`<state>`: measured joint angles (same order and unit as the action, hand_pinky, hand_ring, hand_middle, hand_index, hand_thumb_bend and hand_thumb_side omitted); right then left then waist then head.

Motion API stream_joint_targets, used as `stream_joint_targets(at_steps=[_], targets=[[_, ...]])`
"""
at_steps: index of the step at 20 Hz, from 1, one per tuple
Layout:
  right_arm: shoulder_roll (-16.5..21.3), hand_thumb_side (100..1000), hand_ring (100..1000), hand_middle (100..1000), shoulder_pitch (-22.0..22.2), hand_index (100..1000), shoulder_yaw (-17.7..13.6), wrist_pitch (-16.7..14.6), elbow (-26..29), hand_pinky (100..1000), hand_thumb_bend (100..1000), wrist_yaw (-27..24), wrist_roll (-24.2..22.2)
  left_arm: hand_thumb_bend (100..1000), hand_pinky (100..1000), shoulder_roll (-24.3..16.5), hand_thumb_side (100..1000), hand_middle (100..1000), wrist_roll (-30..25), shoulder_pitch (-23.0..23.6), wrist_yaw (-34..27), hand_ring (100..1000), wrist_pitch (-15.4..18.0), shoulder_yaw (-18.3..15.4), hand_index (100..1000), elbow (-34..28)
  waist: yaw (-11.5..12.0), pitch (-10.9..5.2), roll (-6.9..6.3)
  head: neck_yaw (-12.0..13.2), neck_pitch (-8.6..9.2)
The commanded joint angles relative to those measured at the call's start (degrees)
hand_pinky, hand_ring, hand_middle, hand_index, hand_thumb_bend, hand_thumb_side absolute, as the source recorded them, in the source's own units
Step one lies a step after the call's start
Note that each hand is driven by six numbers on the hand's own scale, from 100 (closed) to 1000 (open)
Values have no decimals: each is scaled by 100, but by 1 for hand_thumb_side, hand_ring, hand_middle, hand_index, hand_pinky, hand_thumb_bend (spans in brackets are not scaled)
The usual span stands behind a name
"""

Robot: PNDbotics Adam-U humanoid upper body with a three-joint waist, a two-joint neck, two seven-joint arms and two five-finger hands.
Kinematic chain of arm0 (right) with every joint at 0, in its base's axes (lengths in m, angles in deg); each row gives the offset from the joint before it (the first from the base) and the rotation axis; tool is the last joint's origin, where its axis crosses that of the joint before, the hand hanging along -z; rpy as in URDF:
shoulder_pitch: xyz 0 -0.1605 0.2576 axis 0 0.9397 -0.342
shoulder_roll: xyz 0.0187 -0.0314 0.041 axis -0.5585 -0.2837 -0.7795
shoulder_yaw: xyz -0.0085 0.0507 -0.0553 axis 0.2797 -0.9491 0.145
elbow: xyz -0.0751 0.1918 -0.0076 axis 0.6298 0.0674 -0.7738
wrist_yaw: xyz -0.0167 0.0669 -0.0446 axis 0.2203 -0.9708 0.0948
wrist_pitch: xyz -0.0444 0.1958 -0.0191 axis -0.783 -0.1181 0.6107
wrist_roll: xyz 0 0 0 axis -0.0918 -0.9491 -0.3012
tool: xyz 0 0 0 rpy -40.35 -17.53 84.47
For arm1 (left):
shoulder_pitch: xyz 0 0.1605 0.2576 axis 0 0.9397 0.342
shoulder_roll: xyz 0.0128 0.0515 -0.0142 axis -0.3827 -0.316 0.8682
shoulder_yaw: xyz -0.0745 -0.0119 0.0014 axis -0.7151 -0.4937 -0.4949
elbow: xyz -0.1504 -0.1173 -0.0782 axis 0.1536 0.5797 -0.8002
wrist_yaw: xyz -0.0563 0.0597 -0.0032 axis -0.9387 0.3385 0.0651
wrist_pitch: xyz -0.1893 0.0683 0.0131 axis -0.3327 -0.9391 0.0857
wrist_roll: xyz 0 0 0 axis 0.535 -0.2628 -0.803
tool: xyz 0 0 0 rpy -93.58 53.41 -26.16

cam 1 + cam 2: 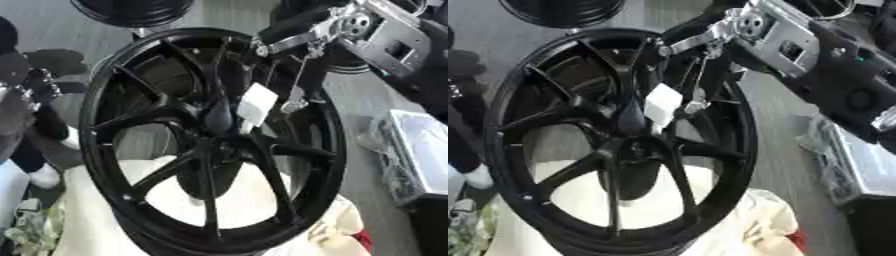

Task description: Pull the pin out of the wheel hub.

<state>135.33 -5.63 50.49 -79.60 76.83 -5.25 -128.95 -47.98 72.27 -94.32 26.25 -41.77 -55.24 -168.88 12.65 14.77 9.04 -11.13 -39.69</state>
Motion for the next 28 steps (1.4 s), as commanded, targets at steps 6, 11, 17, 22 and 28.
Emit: stream_joint_targets(at_steps=[6, 11, 17, 22, 28], targets=[[72, 191, 732, 612, -129, 701, -192, -175, 29, 824, 313, -107, -319, 222, 817, -60, 797, 798, -18, -113, 12, 871, 6, -11, 761, -122, 7, -76, -43, 21, 24], [62, 184, 730, 599, -116, 689, -188, -146, 9, 822, 331, -68, -319, 221, 817, -59, 797, 798, -24, -120, 11, 872, 4, -7, 762, -126, 8, -72, -46, 22, 42], [39, 102, 695, 541, -136, 634, -293, -117, -6, 805, 321, -146, -319, 220, 817, -63, 798, 799, -23, -116, 8, 873, 2, -10, 762, -128, -1, -71, -51, 20, 46], [33, 100, 604, 423, -165, 505, -436, -140, 17, 760, 266, -282, -194, 219, 818, -66, 801, 800, -30, -112, 18, 875, -3, -13, 762, -125, -5, -70, -49, 36, 37], [36, 100, 541, 319, -154, 413, -429, -87, -8, 718, 258, -329, 230, 218, 818, -64, 803, 801, -36, -115, 10, 877, -10, -10, 763, -124, -4, -80, -46, 48, 41]])
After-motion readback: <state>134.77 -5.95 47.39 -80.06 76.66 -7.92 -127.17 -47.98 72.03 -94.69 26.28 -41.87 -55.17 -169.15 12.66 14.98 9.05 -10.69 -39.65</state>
